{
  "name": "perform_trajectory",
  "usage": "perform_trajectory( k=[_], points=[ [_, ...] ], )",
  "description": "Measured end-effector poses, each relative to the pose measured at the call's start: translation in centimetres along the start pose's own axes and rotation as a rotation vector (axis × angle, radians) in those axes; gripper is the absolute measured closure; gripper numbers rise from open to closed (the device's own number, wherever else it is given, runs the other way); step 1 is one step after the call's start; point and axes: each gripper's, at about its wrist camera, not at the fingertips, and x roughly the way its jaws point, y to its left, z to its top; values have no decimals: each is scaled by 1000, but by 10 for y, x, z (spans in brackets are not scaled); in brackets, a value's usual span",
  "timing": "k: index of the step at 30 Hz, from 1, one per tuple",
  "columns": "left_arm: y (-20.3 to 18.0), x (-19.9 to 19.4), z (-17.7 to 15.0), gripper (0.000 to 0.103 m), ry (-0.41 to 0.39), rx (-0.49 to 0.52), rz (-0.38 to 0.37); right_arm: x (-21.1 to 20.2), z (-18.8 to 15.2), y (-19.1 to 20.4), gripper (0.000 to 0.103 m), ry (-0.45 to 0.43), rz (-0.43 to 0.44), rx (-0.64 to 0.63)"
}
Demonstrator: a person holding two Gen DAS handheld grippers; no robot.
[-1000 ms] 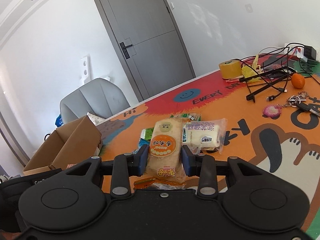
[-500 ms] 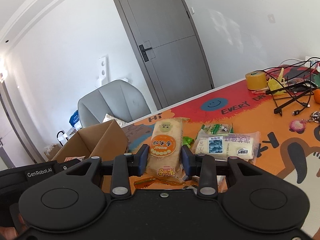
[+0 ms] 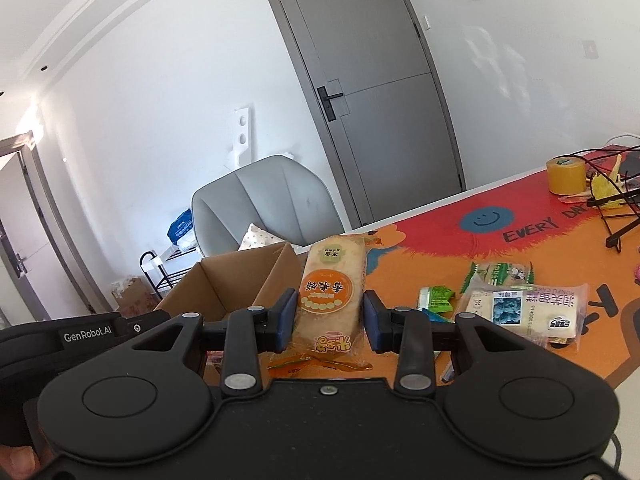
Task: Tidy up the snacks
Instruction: 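Carry the orange pack with the left tool while the right tool carries the cream pack to the box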
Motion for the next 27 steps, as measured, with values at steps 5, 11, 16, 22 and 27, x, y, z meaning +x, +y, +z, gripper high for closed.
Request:
perform_trajectory(
  k=[5,11,16,22,27],
  points=[
    [16,-2,-7,92,40,7,33,1,-4,6,67,16,12,-11],
    [37,-10,-16,56,64,-8,90,2,-6,15,67,25,24,-23],
    [48,-21,-29,43,83,41,110,-4,-11,19,67,28,35,-31],
    [54,-30,-43,33,110,49,113,-14,-23,18,67,55,17,-44],
    [52,-37,-55,31,130,77,95,-26,-35,16,67,77,6,-63]
  ],
)
